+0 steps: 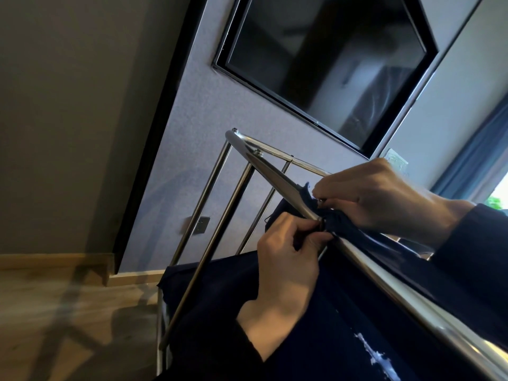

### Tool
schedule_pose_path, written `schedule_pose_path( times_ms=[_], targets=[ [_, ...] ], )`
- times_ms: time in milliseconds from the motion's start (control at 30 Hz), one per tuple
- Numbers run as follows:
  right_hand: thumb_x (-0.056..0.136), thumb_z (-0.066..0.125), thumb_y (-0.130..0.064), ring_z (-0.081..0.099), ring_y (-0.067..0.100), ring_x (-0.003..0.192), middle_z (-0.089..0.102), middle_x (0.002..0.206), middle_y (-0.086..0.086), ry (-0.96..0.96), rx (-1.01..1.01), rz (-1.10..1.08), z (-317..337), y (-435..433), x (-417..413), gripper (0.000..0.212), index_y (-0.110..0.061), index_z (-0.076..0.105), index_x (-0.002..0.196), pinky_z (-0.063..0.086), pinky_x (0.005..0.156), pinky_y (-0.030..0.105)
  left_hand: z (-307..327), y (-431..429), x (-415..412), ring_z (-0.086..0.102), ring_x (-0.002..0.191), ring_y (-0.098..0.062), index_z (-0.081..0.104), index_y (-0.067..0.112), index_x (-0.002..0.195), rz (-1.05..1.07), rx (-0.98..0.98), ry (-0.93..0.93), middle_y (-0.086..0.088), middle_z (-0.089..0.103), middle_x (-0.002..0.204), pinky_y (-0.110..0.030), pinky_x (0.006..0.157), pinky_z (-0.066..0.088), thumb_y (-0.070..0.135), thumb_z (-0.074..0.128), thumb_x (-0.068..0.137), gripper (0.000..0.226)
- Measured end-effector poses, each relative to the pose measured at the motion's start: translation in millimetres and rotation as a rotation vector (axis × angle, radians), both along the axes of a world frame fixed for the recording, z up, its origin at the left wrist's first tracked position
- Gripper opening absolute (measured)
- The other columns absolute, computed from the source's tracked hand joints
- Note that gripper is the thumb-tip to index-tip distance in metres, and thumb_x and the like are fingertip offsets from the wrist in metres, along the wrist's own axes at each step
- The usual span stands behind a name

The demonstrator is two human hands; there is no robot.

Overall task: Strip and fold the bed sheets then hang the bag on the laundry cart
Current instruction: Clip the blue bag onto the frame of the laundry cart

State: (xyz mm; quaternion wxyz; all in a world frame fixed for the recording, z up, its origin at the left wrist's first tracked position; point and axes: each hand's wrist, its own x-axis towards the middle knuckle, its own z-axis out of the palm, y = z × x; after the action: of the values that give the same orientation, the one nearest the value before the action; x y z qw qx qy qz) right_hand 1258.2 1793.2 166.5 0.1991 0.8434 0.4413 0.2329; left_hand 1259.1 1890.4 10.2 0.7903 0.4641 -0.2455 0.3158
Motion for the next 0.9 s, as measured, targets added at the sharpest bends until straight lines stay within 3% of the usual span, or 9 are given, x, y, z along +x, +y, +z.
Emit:
schedule_pose_path(
  times_ms=[133, 233, 300, 367, 467, 600, 767, 833, 900],
  targets=[
    [0.09, 0.047, 0.001, 0.058, 0.031, 0.064, 0.06, 0.07, 0.011, -0.001, -0.058, -0.005, 2, -12, 2, 0.022, -0.002, 0.065, 0.077, 0.049, 0.056, 0.038, -2, 4, 0, 0.062, 0.077, -0.007, 0.064, 0.027, 0.084, -0.021, 0.03, -0.043, 0.003, 0.063, 0.081, -0.018, 0.068, 0.05, 0.027, 0.065, 0.08, 0.004],
    [0.1, 0.033, -0.01, 0.057, 0.028, 0.062, 0.06, 0.07, 0.009, 0.014, -0.04, 0.044, 0, -15, 0, 0.041, 0.0, 0.066, 0.079, 0.049, 0.056, 0.034, -2, 10, 3, 0.066, 0.08, -0.014, 0.066, 0.027, 0.085, -0.072, 0.071, -0.027, 0.0, 0.066, 0.085, -0.028, 0.07, 0.055, 0.032, 0.068, 0.077, 0.009],
    [0.098, 0.039, -0.013, 0.064, 0.03, 0.068, 0.066, 0.074, 0.014, 0.007, 0.042, 0.081, -4, -13, 1, 0.038, 0.002, 0.068, 0.079, 0.052, 0.06, 0.037, -3, 14, 6, 0.066, 0.08, -0.016, 0.065, 0.029, 0.084, -0.098, 0.094, -0.021, -0.003, 0.066, 0.086, -0.029, 0.072, 0.056, 0.029, 0.072, 0.075, 0.011],
    [0.093, 0.05, -0.014, 0.067, 0.022, 0.07, 0.07, 0.076, 0.014, -0.006, 0.171, 0.11, -9, -10, 3, 0.03, 0.003, 0.071, 0.08, 0.052, 0.064, 0.031, -3, 17, 7, 0.067, 0.081, -0.017, 0.064, 0.028, 0.084, -0.136, 0.117, -0.015, -0.005, 0.065, 0.088, -0.03, 0.074, 0.056, 0.026, 0.074, 0.075, 0.014],
    [0.083, 0.065, -0.007, 0.066, 0.015, 0.063, 0.071, 0.072, 0.007, -0.024, 0.29, 0.107, -13, -5, 4, 0.012, 0.001, 0.073, 0.081, 0.051, 0.06, 0.028, -3, 21, 8, 0.067, 0.086, -0.017, 0.064, 0.023, 0.088, -0.229, 0.174, 0.01, -0.005, 0.067, 0.091, -0.036, 0.078, 0.057, 0.026, 0.075, 0.075, 0.017],
    [0.082, 0.068, 0.005, 0.066, 0.014, 0.063, 0.068, 0.07, 0.006, -0.033, 0.333, 0.117, -13, -4, 4, 0.008, 0.0, 0.072, 0.078, 0.053, 0.059, 0.031, 3, 27, 8, 0.066, 0.085, -0.015, 0.062, 0.015, 0.091, -0.378, 0.225, 0.06, 0.001, 0.068, 0.086, -0.03, 0.079, 0.055, 0.019, 0.075, 0.076, 0.02],
    [0.078, 0.071, 0.005, 0.063, 0.015, 0.062, 0.068, 0.066, 0.009, -0.129, 0.587, 0.115, -9, 3, 4, 0.005, 0.001, 0.072, 0.075, 0.05, 0.061, 0.031, 7, 35, 9, 0.065, 0.082, -0.018, 0.062, 0.006, 0.093, -0.418, 0.254, 0.019, -0.005, 0.067, 0.085, -0.024, 0.074, 0.052, 0.019, 0.07, 0.082, 0.018],
    [0.078, 0.07, 0.006, 0.062, 0.015, 0.062, 0.068, 0.067, 0.009, -0.145, 0.656, 0.114, -10, 5, 4, 0.006, 0.001, 0.072, 0.075, 0.05, 0.062, 0.03, 13, 36, 9, 0.064, 0.082, -0.007, 0.062, 0.01, 0.098, -0.365, 0.23, 0.052, 0.001, 0.066, 0.086, -0.016, 0.072, 0.049, 0.019, 0.066, 0.088, 0.015],
    [0.079, 0.069, 0.006, 0.062, 0.015, 0.061, 0.067, 0.067, 0.008, -0.137, 0.67, 0.117, -12, 6, 5, 0.007, 0.001, 0.071, 0.076, 0.051, 0.062, 0.03, 27, 38, 22, 0.058, 0.09, 0.005, 0.06, 0.017, 0.108, -0.164, 0.262, 0.119, 0.008, 0.062, 0.098, -0.009, 0.074, 0.045, 0.024, 0.064, 0.09, 0.02]
  ],
)
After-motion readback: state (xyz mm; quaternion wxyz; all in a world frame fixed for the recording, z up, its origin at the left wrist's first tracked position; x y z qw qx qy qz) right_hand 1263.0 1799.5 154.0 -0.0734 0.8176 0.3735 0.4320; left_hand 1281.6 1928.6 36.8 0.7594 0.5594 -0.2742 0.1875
